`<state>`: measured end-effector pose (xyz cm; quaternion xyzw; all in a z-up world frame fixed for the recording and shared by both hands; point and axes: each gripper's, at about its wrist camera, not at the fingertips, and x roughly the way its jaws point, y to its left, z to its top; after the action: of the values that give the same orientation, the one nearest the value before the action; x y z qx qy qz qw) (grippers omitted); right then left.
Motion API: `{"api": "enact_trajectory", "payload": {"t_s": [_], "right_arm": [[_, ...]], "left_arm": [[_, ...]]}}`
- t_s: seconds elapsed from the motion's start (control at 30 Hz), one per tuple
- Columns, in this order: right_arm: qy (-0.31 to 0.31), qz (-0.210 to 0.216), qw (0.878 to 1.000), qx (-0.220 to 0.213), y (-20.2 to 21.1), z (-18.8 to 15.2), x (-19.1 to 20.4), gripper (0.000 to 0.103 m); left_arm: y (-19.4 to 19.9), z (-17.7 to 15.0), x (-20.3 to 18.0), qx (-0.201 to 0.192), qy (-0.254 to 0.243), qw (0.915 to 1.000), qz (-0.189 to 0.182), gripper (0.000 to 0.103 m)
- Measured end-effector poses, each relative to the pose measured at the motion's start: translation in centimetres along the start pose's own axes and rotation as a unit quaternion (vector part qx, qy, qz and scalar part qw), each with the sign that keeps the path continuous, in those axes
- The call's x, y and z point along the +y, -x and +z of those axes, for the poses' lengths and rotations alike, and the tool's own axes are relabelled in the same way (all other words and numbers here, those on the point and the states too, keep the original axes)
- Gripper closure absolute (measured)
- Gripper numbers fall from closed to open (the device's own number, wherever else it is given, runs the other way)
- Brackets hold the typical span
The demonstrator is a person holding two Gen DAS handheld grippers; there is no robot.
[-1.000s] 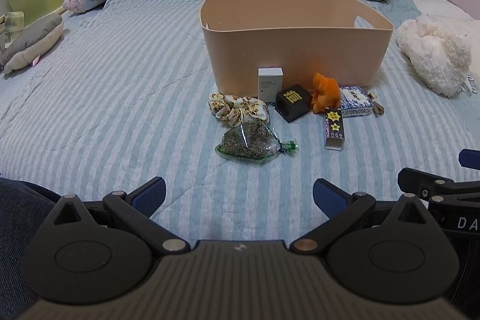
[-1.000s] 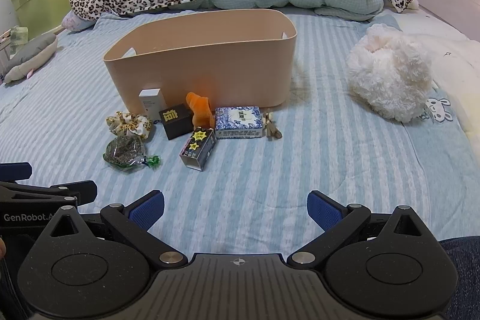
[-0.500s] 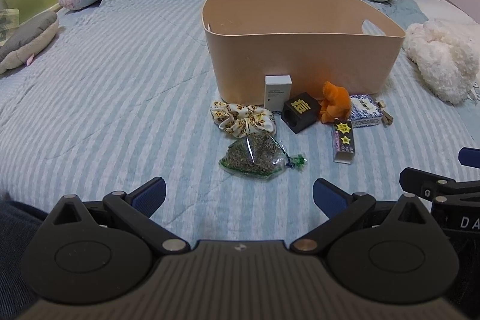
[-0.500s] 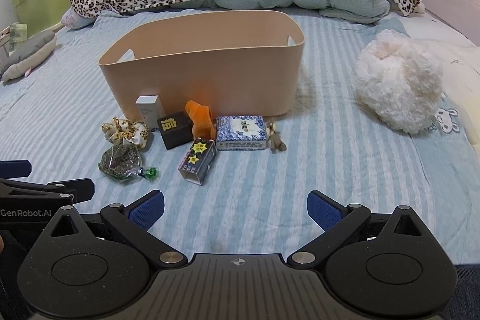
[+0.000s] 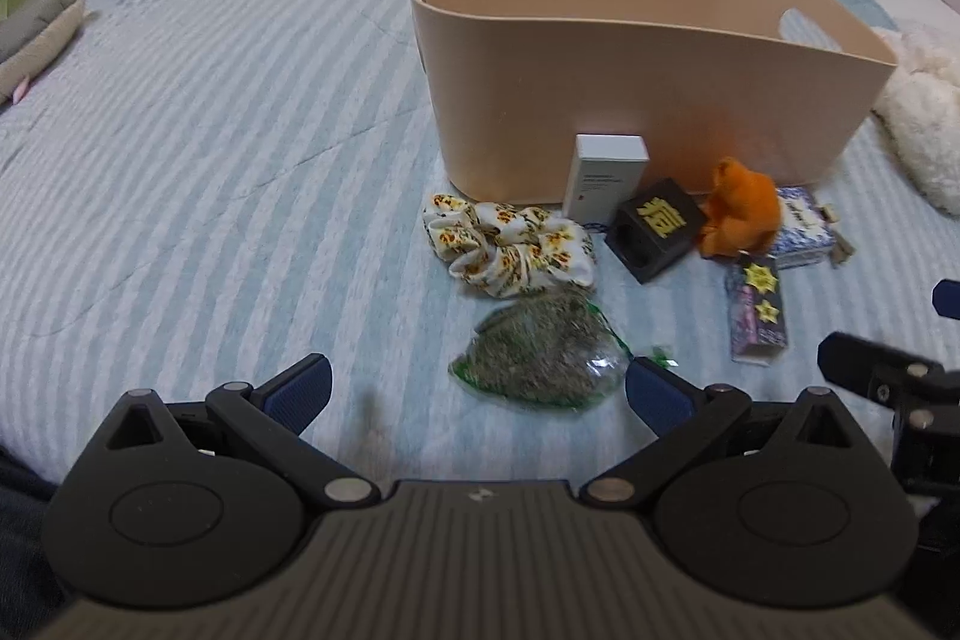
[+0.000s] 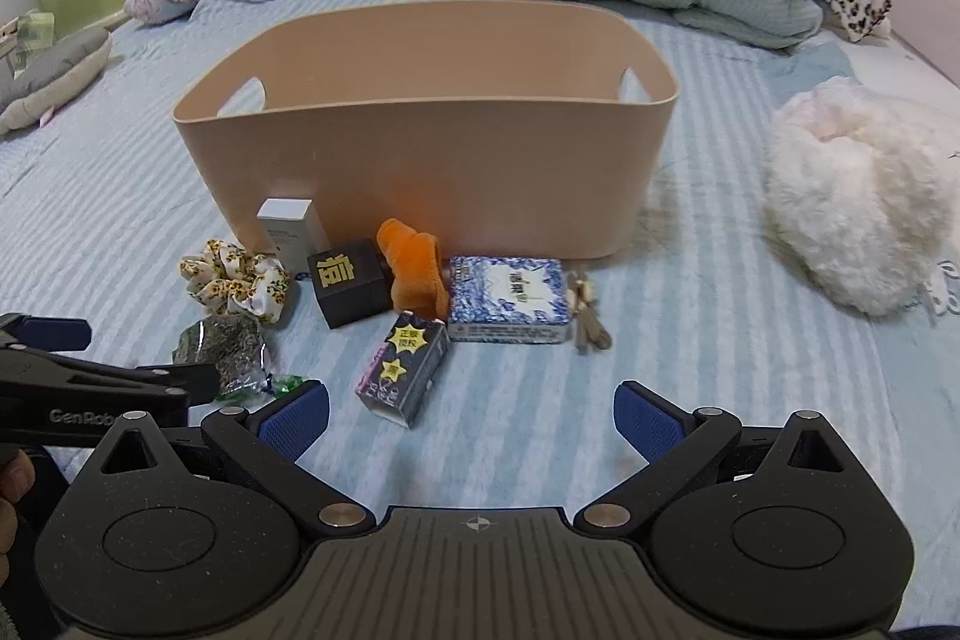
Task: Organize objects
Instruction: 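Move both grippers toward the small items in front of the basket, then grasp the yellow-star box with the right gripper while the left grasps the green herb bag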
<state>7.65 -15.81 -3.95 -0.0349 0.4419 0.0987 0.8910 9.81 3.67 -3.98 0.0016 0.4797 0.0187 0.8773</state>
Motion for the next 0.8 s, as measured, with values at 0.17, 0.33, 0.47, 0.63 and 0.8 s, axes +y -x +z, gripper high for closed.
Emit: {"api": "enact_trajectory", "payload": {"t_s": [0.17,0.33,0.47,0.63,0.8], "right_arm": [[-0.003,0.005,1.0,0.02,-2.4,0.3,0.5,0.005],[-0.015,0.015,0.999,0.031,-4.4,0.2,0.9,0.007],[-0.021,0.022,0.999,0.042,-6.1,0.1,1.2,0.018],[-0.03,0.027,0.998,0.045,-6.8,-0.2,1.2,0.037],[-0.026,0.028,0.999,0.032,-6.6,-0.7,1.3,0.048]], "left_arm": [[-1.9,0.6,0.5,0.016,0.005,0.9999,-0.002,0.0],[-3.7,0.4,1.1,0.028,0.017,0.9994,-0.012,0.0],[-4.3,0.3,1.3,0.028,0.024,0.9991,-0.021,0.0],[-4.1,-0.2,1.2,0.018,0.02,0.9992,-0.029,0.002],[-3.1,-0.5,0.9,0.006,0.015,0.9986,-0.05,0.032]]}}
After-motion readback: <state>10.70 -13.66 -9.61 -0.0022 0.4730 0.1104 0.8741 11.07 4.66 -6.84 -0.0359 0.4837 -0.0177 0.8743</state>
